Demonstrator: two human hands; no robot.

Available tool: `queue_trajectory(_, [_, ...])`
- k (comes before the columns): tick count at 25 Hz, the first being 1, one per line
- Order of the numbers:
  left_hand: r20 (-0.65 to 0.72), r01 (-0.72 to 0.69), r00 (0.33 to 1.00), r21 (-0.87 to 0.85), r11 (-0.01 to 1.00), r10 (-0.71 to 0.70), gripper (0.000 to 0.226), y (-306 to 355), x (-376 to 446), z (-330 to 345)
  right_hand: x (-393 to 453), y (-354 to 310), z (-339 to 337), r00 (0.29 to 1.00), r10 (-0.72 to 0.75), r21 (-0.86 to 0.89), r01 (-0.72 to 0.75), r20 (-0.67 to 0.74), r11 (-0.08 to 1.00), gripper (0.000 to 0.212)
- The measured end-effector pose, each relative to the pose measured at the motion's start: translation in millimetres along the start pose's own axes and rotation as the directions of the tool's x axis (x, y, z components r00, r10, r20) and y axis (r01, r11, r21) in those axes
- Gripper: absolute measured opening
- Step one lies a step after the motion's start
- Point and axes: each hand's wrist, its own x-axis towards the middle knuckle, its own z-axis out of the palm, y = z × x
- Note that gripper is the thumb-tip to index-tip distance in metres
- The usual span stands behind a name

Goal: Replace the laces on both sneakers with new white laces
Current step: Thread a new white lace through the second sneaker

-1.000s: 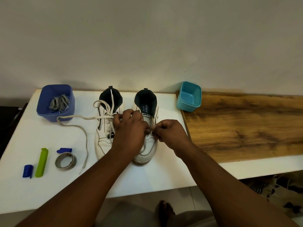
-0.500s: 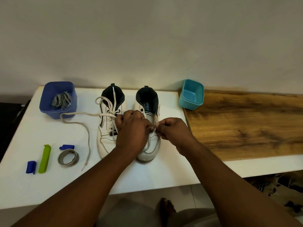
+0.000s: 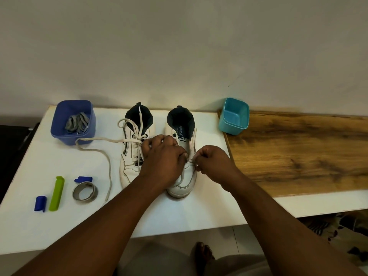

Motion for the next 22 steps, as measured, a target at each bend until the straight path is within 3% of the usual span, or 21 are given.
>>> queue_trajectory(2, [0.018,-0.002,1.000,0.015,1.000,0.002,0.043,1,-2,-6,2,-10,-10,0.978,0.082,0.293,-0.023,-0.191,0.956,0.017])
queue_trajectory(3, [0.014,0.003,1.000,0.022,1.000,-0.004,0.045,2,-2,-9,2,-15,-18,0.946,0.091,0.383,0.037,-0.312,0.923,0.016])
queue_trajectory(4, [0.017,0.005,1.000,0.028,1.000,-0.005,0.047,2,-4,-11,4,-15,-27,0.907,0.053,0.345,0.104,-0.418,0.933,0.014])
queue_trajectory(5, [0.026,0.000,1.000,0.029,1.000,-0.001,0.049,1,-5,-13,5,-13,-34,0.886,-0.053,0.198,0.161,-0.461,0.967,0.010])
queue_trajectory(7, [0.044,-0.017,0.999,0.022,1.000,0.016,0.054,0,-5,-13,2,-5,-28,0.926,-0.250,-0.151,0.214,-0.282,0.965,0.009])
queue_trajectory(8, [0.049,-0.024,0.999,0.024,0.999,0.022,0.057,-1,-5,-14,0,0,-17,0.956,-0.256,-0.234,0.219,-0.144,0.947,0.009])
queue_trajectory(10, [0.057,-0.032,0.998,0.043,0.999,0.029,0.061,-1,-5,-15,2,8,0,0.978,-0.206,-0.259,0.201,0.007,0.945,0.006])
queue_trajectory(12, [0.075,-0.031,0.997,0.066,0.997,0.026,0.064,1,-6,-15,7,10,5,0.980,-0.198,-0.251,0.190,-0.006,0.949,0.013])
queue_trajectory(14, [0.100,-0.015,0.995,0.075,0.997,0.007,0.074,3,-4,-18,7,2,1,0.956,-0.228,-0.103,0.212,-0.187,0.972,0.018])
queue_trajectory(16, [0.131,0.000,0.991,0.079,0.997,-0.010,0.086,3,-2,-22,0,-15,-8,0.845,-0.235,0.145,0.341,-0.480,0.929,0.013])
queue_trajectory(18, [0.146,-0.023,0.989,0.089,0.996,0.010,0.091,3,-3,-23,-8,-34,-15,0.729,-0.257,0.240,0.501,-0.635,0.831,0.008])
queue_trajectory(19, [0.145,-0.045,0.989,0.092,0.995,0.031,0.090,3,-5,-23,-8,-37,-16,0.727,-0.299,0.225,0.528,-0.618,0.819,0.004])
queue_trajectory(21, [0.131,-0.074,0.989,0.094,0.993,0.061,0.084,1,-7,-23,-3,-30,-9,0.860,-0.325,-0.004,0.352,-0.392,0.936,0.016])
queue_trajectory(22, [0.121,-0.075,0.991,0.094,0.993,0.063,0.081,0,-7,-22,-1,-19,-3,0.932,-0.266,-0.167,0.229,-0.248,0.959,0.025])
